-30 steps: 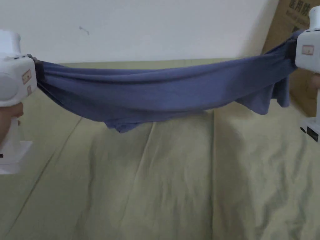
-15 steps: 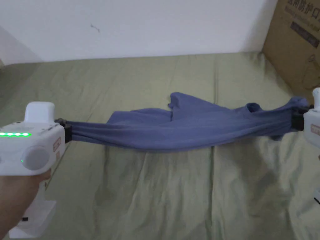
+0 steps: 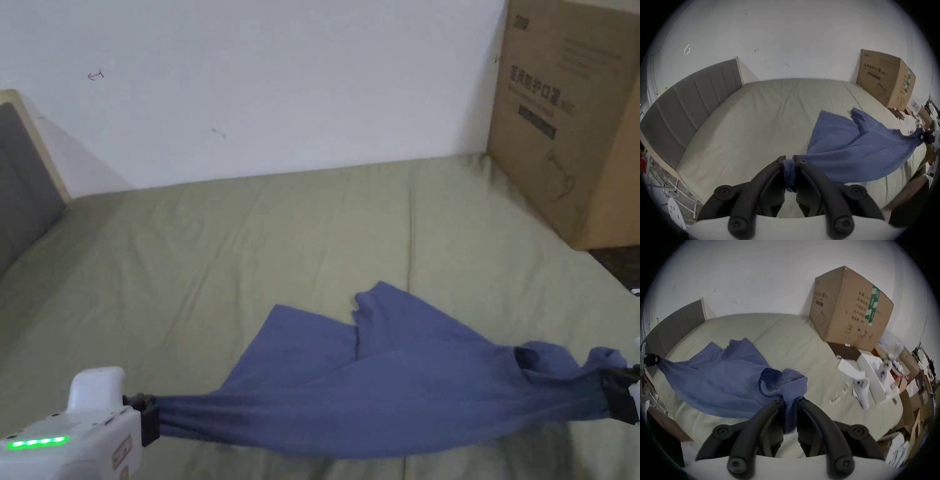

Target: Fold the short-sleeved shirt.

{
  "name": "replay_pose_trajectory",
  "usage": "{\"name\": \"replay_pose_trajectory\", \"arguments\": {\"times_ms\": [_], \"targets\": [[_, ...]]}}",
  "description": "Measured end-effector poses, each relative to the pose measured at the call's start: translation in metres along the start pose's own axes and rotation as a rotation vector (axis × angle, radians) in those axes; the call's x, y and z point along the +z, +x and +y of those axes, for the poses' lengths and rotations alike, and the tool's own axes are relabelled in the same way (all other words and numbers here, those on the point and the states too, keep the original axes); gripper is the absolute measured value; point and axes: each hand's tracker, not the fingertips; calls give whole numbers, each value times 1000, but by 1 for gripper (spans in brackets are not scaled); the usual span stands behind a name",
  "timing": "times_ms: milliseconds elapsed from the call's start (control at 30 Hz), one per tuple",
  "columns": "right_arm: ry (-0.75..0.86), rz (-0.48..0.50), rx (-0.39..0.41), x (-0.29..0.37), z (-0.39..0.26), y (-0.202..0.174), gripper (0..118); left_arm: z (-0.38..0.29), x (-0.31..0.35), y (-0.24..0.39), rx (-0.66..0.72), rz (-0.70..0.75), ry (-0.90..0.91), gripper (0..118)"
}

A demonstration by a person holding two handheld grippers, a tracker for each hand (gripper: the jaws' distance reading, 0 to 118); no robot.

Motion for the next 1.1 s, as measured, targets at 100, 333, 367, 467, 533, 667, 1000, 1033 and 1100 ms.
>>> {"name": "replay_pose_trajectory", "arguments": {"times_ms": [100, 333, 367, 467, 533, 667, 1000, 1033, 1100], "targets": [[-42, 14, -31, 9, -16, 7, 13, -22, 10, -2, -24, -44, -76, 10], [-137, 12, 38, -5, -38, 9, 13, -52, -7, -2, -56, -50, -181, 18], [-177, 35, -3, -7, -39, 12, 13, -55, -8, -3, -56, -54, -184, 35], [-147, 121, -108, 9, -34, 21, 38, -59, 0, -4, -58, -44, -225, 117], [-68, 113, -79, 28, -34, 20, 117, -52, 17, -6, -31, -55, -123, 109], [84, 67, -75, 67, -21, 8, 116, -36, 72, 2, -7, -21, 78, 110], [413, 114, -170, 156, -20, -66, 0, -52, 184, 20, 189, 64, 354, 0], [399, 161, -157, 154, -22, -69, 0, -54, 182, 17, 186, 17, 313, 0], [381, 133, -112, 148, -27, -79, 0, -68, 169, 12, 178, 3, 230, 0]]}}
